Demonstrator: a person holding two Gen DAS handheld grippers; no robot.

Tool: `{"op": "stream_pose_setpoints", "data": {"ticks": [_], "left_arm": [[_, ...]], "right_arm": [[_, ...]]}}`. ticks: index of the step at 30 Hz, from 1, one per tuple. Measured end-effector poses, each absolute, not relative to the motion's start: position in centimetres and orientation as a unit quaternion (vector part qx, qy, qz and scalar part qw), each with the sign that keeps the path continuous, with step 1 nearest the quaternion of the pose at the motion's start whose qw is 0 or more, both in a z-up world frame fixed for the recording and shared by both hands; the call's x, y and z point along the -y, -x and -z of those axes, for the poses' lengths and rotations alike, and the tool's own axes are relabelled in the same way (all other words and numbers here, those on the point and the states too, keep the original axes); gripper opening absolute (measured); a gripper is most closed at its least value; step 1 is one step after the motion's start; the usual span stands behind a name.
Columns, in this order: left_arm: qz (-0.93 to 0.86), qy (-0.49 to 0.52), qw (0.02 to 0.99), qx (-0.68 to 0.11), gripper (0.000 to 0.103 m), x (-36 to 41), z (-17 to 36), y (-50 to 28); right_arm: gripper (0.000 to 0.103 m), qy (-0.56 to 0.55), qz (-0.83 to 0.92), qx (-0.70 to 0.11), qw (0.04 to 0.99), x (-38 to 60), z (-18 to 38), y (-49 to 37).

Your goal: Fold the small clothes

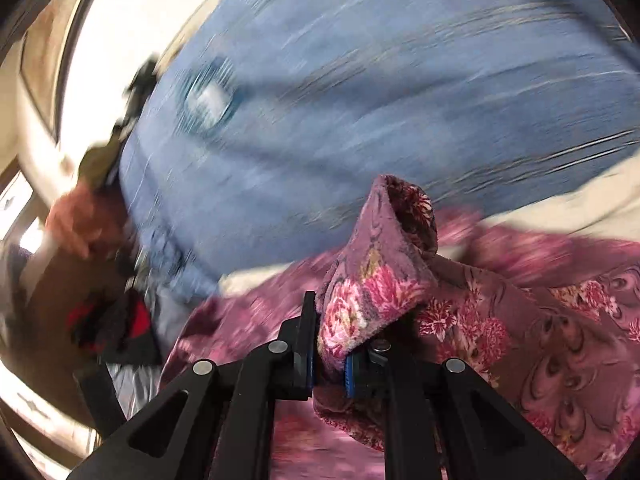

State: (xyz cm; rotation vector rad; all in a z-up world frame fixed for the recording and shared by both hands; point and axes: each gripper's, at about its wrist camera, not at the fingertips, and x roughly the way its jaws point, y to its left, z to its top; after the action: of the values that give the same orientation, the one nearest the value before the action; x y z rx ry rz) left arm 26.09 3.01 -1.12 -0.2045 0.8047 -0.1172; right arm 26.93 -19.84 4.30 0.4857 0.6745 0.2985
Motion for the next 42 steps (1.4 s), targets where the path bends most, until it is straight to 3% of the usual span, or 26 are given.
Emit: {"op": "stream_pose_setpoints", "data": {"ticks": [6, 10, 13, 18, 24, 28, 29, 31, 32, 34, 35, 40, 42], "left_arm": [[0.036, 0.156, 0.913, -0.375, 0.103, -6.8, 0.4, -26.2], [0.037, 0.179, 0.907, -0.38, 0.103, -7.6, 0.7, -26.6], [0.054, 0.184, 0.897, -0.397, 0.103, -7.1, 1.2, -26.8], [0.122, 0.177, 0.879, -0.425, 0.103, -4.3, 1.8, -26.5], [0.142, 0.144, 0.853, -0.481, 0.103, -0.5, 3.9, -26.8], [0.121, 0.15, 0.852, -0.486, 0.102, -0.1, 4.2, -27.7], [0.122, 0.159, 0.85, -0.487, 0.099, -0.2, 3.9, -28.0], [0.115, 0.174, 0.847, -0.489, 0.08, -0.5, 3.4, -28.9], [0.114, 0.177, 0.845, -0.491, 0.075, -0.7, 3.4, -29.2], [0.113, 0.187, 0.842, -0.494, 0.047, -1.0, 3.1, -29.8], [0.115, 0.191, 0.838, -0.499, 0.041, -1.1, 3.2, -30.0], [0.096, 0.205, 0.826, -0.516, 0.039, -1.5, 3.8, -30.6], [0.094, 0.214, 0.821, -0.52, 0.039, -1.5, 3.8, -30.6]], "right_arm": [[0.01, -0.217, -0.198, -0.371, 0.881, 12.0, -0.6, -28.0], [0.022, -0.227, -0.196, -0.432, 0.851, 10.0, 2.8, -28.5], [0.025, -0.236, -0.203, -0.451, 0.837, 10.8, 3.7, -26.6], [0.04, -0.282, -0.19, -0.403, 0.85, 18.5, 1.8, -19.0], [0.042, -0.402, -0.065, -0.346, 0.845, 33.2, 2.8, -10.8], [0.048, -0.503, -0.046, -0.3, 0.809, 37.6, 4.9, -9.8], [0.05, -0.527, -0.049, -0.292, 0.797, 38.4, 5.5, -10.1], [0.05, -0.574, -0.057, -0.28, 0.768, 38.8, 6.8, -11.0], [0.049, -0.602, -0.059, -0.268, 0.75, 39.0, 7.5, -11.4], [0.049, -0.637, -0.064, -0.249, 0.727, 38.9, 8.0, -11.9], [0.049, -0.655, -0.055, -0.239, 0.715, 39.0, 8.2, -12.0], [0.05, -0.742, 0.012, -0.184, 0.644, 39.4, 9.5, -12.0], [0.043, -0.753, 0.026, -0.181, 0.632, 39.6, 9.5, -12.5]]}}
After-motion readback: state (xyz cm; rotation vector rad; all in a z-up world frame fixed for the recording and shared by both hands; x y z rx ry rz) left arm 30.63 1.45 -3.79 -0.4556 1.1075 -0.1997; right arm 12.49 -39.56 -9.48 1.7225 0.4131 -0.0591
